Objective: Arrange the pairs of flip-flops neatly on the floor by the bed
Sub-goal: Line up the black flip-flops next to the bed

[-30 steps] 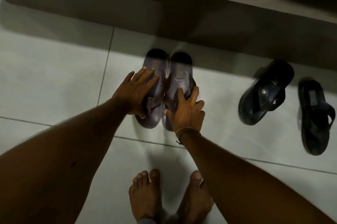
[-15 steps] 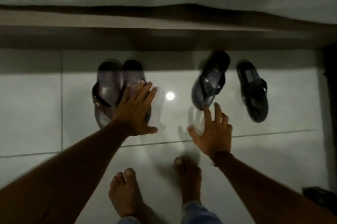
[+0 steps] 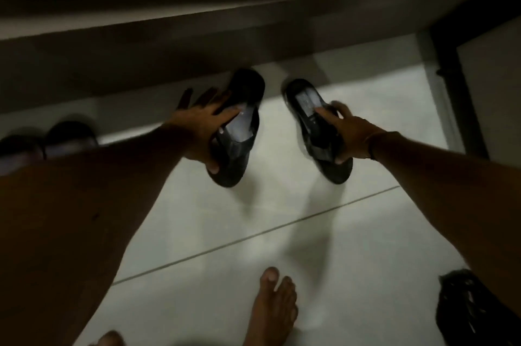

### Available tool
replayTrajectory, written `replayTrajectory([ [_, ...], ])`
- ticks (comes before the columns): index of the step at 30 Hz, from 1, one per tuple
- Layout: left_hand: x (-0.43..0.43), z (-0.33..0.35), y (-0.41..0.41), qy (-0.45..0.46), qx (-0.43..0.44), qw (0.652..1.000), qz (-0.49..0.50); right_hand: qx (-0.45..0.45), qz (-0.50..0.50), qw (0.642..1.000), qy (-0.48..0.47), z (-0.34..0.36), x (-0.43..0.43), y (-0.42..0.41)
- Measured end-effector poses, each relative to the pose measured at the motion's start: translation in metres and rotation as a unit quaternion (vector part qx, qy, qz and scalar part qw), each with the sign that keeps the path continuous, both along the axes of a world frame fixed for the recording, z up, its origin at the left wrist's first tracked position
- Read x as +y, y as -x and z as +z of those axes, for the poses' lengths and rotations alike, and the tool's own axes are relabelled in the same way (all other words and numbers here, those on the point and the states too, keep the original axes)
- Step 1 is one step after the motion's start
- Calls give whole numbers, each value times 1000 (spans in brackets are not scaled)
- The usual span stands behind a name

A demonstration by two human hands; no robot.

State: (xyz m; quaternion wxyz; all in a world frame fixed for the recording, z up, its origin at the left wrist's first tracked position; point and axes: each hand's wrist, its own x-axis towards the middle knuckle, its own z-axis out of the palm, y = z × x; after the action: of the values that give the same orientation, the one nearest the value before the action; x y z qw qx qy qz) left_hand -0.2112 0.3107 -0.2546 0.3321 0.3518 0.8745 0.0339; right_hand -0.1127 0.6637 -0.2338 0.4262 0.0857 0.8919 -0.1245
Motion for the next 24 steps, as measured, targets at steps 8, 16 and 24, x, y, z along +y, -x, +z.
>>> replayTrajectory([
  [8, 32, -17, -73, -57, 43, 988, 134, 113, -23, 993, 37, -26, -28, -5],
  [16, 58, -28, -89, -60, 57, 976, 204, 127, 1, 991, 35, -27, -37, 3],
  [24, 34, -13, -98, -93, 47, 977, 186, 145, 11, 986, -76, -18, -58, -13],
])
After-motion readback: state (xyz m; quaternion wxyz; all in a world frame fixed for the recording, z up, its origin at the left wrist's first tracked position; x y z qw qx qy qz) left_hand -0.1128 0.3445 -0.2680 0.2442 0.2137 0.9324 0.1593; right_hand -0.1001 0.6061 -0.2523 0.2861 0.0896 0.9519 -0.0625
